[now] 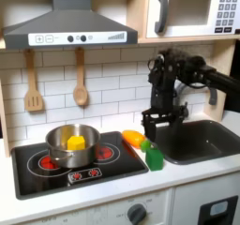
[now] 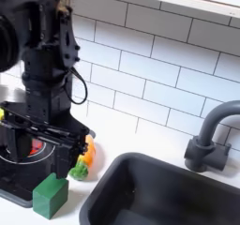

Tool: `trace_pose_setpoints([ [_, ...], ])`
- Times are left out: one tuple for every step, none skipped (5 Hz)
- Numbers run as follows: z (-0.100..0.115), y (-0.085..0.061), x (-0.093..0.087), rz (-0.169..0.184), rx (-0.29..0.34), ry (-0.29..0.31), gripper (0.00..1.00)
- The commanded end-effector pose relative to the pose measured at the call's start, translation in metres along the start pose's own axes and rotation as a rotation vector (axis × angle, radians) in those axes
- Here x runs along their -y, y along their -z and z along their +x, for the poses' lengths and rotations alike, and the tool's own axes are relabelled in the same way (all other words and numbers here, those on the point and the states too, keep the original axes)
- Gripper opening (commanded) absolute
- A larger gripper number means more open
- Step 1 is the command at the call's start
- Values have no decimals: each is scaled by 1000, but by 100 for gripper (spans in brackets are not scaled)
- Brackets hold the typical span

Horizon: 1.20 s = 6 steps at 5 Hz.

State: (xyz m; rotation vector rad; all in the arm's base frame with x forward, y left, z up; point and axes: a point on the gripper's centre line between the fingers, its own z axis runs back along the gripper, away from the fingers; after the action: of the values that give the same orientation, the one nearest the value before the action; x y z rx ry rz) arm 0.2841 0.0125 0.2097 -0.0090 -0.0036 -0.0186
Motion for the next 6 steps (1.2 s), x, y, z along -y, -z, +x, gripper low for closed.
trace_pose_setpoints([
  [4,15,7,8,-21,22,100],
  [5,21,6,11,-34,20,100],
  [6,28,5,22,-43,23,100],
  [7,36,4,26,-57,24,100],
  [9,41,4,23,-73,25,100],
  [11,44,4,21,-82,24,100],
])
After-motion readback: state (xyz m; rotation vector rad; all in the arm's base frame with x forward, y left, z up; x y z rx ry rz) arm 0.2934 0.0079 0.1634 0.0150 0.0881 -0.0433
